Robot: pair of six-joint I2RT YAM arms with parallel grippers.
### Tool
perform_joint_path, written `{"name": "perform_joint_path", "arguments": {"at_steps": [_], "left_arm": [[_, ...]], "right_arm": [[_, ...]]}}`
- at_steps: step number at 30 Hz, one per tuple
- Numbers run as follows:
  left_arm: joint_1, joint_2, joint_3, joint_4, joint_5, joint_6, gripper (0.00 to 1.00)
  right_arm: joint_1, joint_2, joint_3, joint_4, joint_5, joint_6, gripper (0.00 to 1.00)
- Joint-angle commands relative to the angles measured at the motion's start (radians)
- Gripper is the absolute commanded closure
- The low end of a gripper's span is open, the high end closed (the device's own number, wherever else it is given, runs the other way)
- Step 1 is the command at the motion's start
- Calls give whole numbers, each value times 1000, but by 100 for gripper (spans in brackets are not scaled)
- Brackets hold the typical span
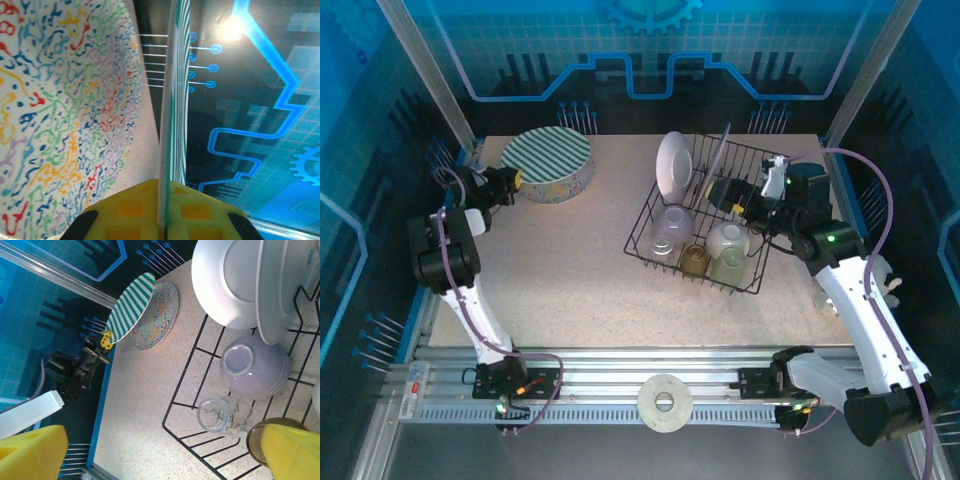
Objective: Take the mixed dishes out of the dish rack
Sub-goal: Place the plate on the plate.
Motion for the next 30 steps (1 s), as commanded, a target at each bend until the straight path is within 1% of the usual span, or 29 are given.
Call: {"name": "perform_joint_path", "arguments": {"at_steps": [1, 7, 23, 30], "left_arm": [[3, 21, 55, 24, 59, 46, 100], [2, 74, 83, -15, 58, 77, 100], [-11, 141, 141, -115, 47, 140, 100], [-28, 143, 168, -197, 23, 185, 93]], "right_arm": [[-16, 13, -2, 21, -26, -11, 0], [-22, 24, 1, 28, -34, -8, 0], [-32, -6, -33, 22, -35, 1, 0], [-45, -20, -35, 11, -27, -3, 0]]}}
